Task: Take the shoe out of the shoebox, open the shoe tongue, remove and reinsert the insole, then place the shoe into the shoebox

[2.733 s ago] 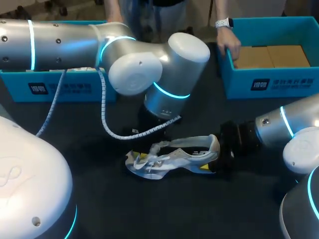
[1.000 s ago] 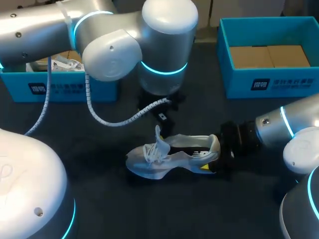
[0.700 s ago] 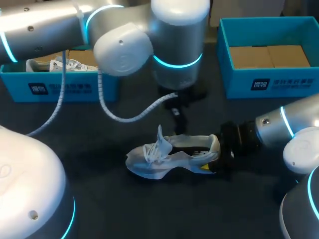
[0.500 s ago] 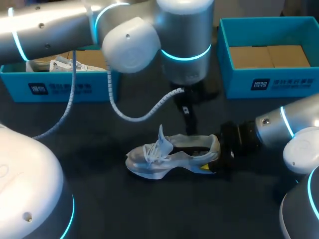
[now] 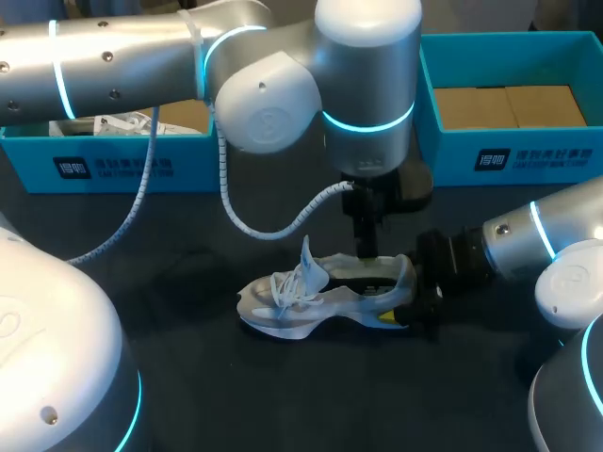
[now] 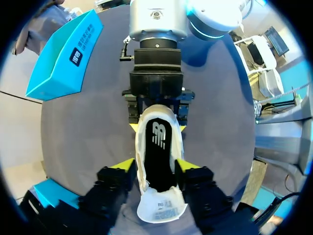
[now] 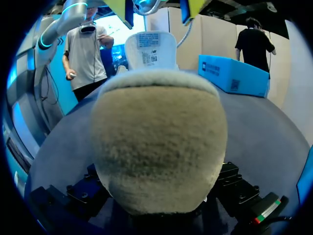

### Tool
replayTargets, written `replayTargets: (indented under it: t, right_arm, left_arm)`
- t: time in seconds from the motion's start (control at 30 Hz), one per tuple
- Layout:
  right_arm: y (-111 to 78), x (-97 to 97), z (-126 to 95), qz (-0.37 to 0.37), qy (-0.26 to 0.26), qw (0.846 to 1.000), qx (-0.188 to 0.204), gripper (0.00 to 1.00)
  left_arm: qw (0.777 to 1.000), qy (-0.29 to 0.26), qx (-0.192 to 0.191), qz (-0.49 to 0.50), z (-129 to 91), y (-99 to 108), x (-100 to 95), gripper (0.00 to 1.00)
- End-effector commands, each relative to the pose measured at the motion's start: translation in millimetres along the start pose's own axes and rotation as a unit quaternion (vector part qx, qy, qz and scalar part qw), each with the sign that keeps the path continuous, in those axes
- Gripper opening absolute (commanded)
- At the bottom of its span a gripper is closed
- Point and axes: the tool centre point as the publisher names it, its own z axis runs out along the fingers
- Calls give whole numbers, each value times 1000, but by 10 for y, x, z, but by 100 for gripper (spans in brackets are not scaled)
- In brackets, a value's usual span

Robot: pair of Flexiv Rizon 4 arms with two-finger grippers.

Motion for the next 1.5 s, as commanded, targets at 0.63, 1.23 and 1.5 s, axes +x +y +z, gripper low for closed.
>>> replayTargets:
  t: [0.63, 1.23, 1.5]
  right_arm:
    - [-1, -1, 11, 0, -1, 1000, 1, 0]
    - [-1, -1, 11, 0, -1, 1000, 1, 0]
    - [-1, -1, 11, 0, -1, 1000, 1, 0]
  left_arm:
    - [1000, -3, -7, 10, 96, 55, 59, 0]
    - [998, 42, -31, 34, 818, 50, 149, 0]
    - [996, 72, -34, 38, 955, 79, 165, 0]
